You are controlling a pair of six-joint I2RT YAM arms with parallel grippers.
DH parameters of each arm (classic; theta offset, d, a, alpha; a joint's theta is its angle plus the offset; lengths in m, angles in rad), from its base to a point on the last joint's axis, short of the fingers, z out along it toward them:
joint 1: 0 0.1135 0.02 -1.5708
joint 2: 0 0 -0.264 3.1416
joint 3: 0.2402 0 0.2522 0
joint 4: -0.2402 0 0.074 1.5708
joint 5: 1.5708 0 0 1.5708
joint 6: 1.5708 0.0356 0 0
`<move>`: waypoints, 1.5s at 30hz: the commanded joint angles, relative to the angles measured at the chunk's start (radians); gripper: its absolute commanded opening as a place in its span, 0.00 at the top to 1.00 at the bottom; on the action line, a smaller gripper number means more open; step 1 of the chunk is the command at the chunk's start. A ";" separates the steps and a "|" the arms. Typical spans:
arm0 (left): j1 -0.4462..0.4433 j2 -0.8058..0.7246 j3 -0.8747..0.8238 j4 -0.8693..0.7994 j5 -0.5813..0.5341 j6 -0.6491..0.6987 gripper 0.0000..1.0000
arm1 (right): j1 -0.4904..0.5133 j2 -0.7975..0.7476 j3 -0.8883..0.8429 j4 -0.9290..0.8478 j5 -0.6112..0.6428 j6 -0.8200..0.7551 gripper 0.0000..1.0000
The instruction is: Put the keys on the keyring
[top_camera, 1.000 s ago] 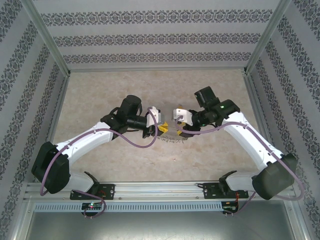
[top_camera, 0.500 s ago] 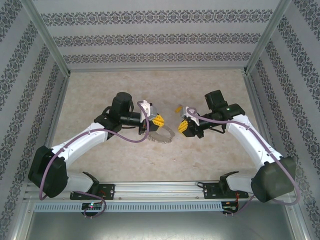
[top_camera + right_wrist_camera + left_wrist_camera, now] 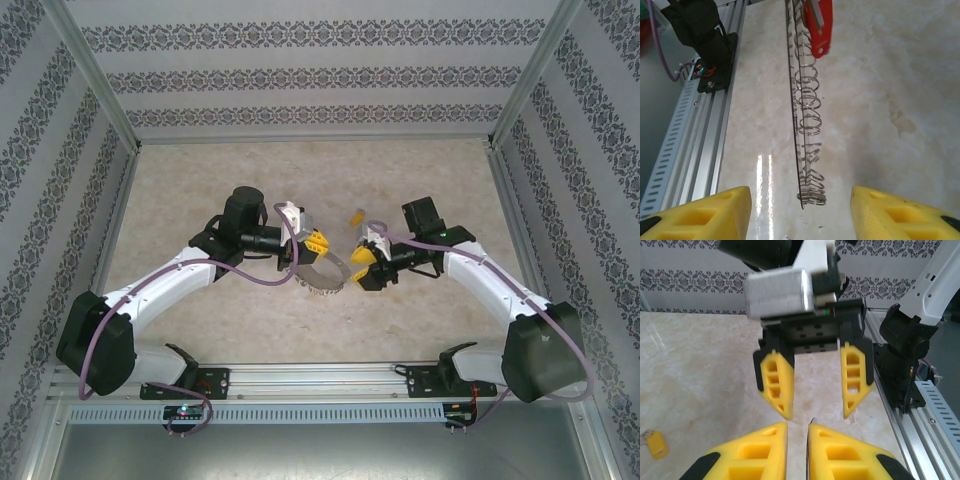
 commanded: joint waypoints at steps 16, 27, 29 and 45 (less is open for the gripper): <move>0.029 -0.014 0.029 0.114 0.057 -0.068 1.00 | 0.043 0.075 0.015 0.174 -0.018 0.138 1.00; 0.044 0.020 0.211 -0.506 0.109 0.295 0.20 | 0.066 0.205 0.336 -0.399 0.363 -0.088 1.00; 0.065 -0.010 0.196 -0.507 0.064 0.295 0.20 | 0.067 0.240 0.386 -0.480 0.456 -0.146 1.00; 0.016 0.106 0.221 -0.442 -0.016 0.247 0.29 | 0.200 0.210 0.447 -0.535 0.780 -0.400 1.00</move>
